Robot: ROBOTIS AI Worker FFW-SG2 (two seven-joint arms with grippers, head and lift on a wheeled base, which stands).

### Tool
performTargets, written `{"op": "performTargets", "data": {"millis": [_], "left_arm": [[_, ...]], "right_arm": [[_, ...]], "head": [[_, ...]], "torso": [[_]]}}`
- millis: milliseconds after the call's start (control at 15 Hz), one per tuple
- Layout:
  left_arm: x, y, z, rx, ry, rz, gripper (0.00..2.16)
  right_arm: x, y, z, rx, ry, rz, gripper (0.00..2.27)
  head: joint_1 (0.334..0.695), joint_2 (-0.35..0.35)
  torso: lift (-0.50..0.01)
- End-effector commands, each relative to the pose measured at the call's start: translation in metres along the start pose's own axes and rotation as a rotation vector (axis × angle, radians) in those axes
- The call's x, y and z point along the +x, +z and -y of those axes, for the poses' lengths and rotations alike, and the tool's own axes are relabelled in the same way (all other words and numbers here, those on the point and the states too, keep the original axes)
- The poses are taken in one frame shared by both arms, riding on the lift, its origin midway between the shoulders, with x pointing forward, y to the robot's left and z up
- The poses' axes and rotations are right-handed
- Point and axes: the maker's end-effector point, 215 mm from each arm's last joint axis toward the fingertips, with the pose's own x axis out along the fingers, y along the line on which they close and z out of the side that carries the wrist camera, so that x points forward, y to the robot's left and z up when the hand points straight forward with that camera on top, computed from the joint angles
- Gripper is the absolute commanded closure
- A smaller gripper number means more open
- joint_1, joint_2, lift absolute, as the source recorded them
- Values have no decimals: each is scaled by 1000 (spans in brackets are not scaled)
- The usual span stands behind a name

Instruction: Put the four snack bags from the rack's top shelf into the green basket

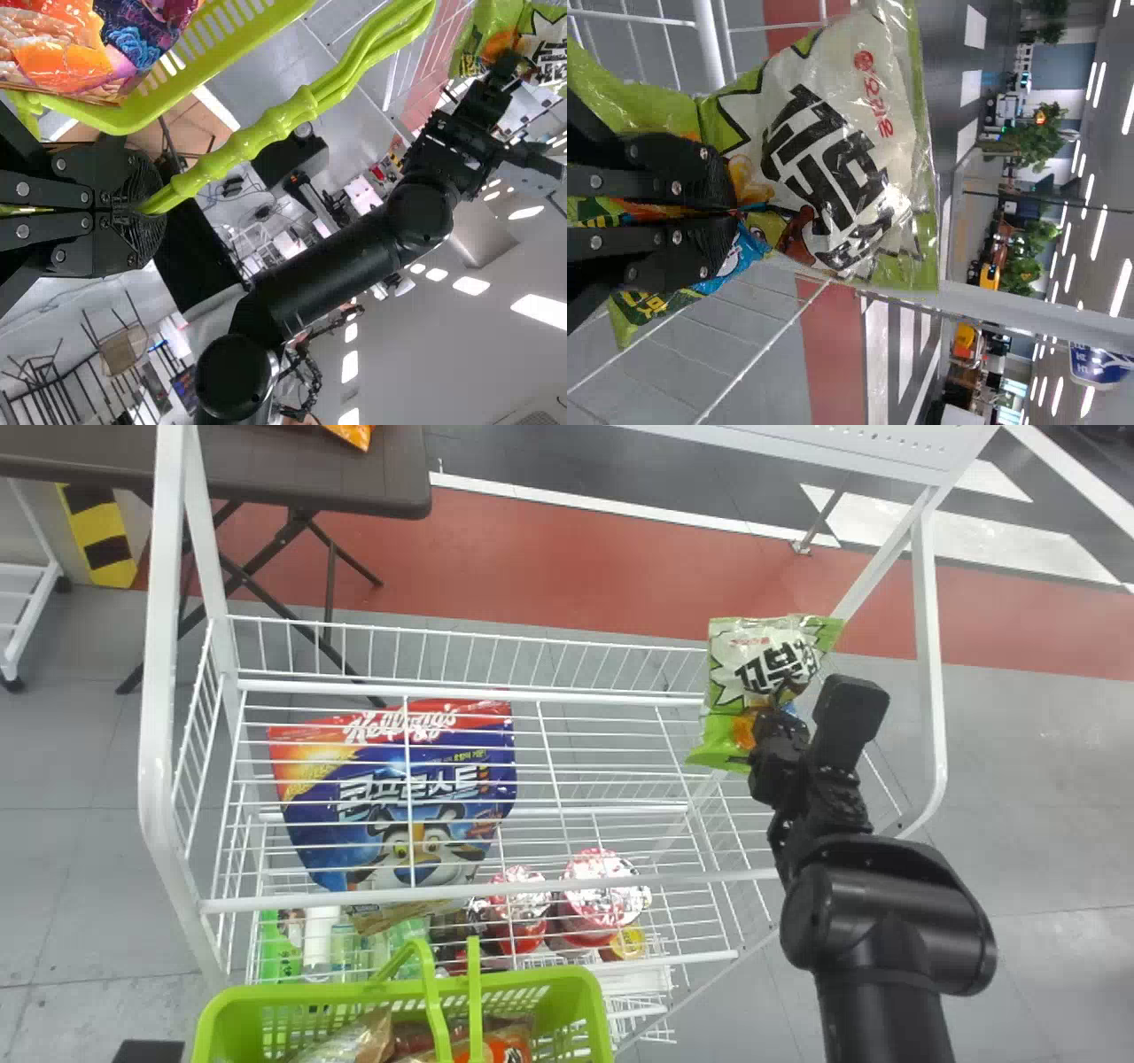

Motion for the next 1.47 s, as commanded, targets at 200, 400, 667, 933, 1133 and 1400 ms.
{"op": "performTargets", "data": {"millis": [200, 400, 667, 933, 1133, 1400], "left_arm": [[1, -2, -1, -4, 4, -9, 1895], [0, 0, -1, -2, 5, -3, 1899], [-2, 3, -2, 0, 8, 7, 1899], [1, 6, -2, 9, 5, 16, 1899], [2, 5, -1, 9, 2, 15, 1895], [2, 4, 1, 4, 0, 15, 1895]], "right_arm": [[-68, 9, -30, 48, 120, -28, 2236], [-149, -31, -78, 66, 301, -212, 2236], [-262, -85, -113, 64, 512, -459, 2236], [-375, -164, -132, 105, 710, -863, 2236], [-416, -174, -145, 164, 814, -968, 2236], [-413, -208, -130, 159, 743, -1041, 2233]], "head": [[695, -350], [695, -350], [695, -350], [695, -350], [695, -350], [695, -350]], "torso": [[0], [0], [0], [0], [0], [0]]}}
